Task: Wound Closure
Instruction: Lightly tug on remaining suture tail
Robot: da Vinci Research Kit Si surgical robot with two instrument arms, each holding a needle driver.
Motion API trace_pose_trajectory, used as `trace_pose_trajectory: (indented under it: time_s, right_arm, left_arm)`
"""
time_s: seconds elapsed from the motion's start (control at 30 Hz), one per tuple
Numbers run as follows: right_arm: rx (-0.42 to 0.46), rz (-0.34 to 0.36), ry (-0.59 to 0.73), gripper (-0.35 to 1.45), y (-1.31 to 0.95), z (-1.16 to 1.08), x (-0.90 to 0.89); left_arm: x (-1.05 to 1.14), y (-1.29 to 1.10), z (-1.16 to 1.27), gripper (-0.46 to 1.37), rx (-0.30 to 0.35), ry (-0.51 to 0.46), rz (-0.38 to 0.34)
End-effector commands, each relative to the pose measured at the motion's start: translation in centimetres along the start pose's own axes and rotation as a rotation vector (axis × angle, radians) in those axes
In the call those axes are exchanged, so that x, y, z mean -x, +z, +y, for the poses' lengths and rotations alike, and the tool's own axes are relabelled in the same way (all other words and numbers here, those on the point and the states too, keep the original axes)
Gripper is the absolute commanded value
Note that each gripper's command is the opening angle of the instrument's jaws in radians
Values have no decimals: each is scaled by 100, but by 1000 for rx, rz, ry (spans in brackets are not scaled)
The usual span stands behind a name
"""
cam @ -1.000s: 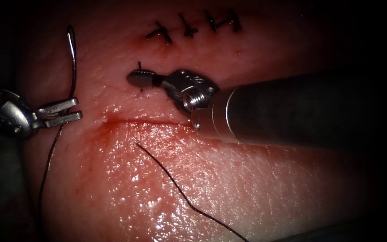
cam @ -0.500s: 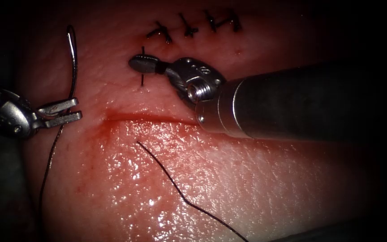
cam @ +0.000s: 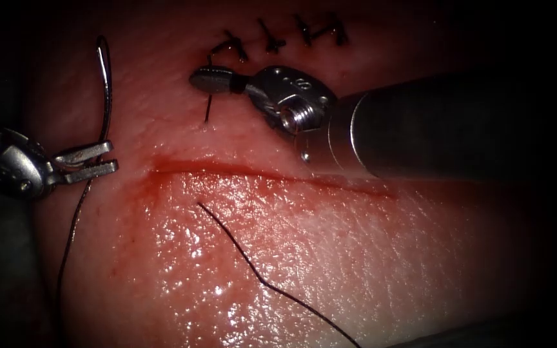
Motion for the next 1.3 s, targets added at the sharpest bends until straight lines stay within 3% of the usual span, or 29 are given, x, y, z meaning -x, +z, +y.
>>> trace_pose_trajectory:
  time_s: [0.03,1.3]
  right_arm:
    - [6,3,-1,-35,0,0,-1]
    - [-4,48,-58,-35,-4,-3,-28]
  left_arm:
    - [0,1,1,-35,-1,0,1]
    - [0,2,0,-35,4,4,4]
